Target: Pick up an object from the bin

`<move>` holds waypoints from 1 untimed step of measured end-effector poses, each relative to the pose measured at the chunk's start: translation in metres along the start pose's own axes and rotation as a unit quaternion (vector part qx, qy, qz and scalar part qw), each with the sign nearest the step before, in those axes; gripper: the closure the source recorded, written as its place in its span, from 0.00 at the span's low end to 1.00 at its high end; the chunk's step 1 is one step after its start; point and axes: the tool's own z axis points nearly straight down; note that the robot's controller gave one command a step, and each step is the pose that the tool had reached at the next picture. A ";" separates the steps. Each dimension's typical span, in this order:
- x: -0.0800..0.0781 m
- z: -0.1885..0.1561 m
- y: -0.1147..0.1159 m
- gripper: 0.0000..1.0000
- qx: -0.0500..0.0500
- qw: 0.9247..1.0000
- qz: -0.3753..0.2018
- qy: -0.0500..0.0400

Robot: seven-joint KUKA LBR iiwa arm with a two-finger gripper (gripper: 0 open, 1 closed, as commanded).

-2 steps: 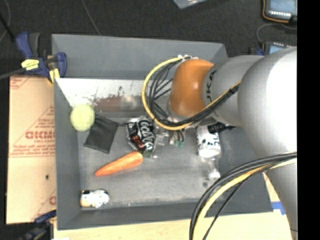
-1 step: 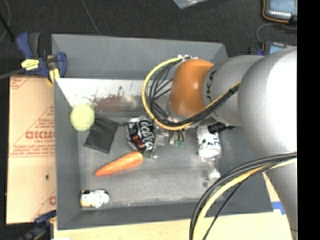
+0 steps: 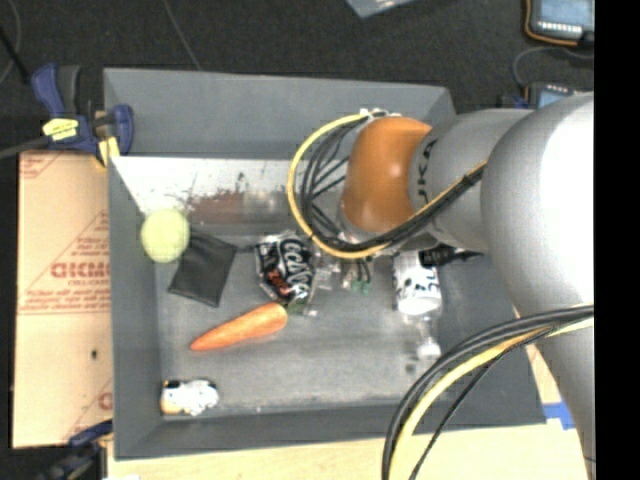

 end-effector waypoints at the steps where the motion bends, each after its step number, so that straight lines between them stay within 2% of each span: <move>1: 0.025 -0.011 0.003 1.00 0.000 0.999 0.038 -0.001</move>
Offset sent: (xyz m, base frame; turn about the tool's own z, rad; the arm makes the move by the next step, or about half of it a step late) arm 0.0000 0.0000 0.0000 0.0000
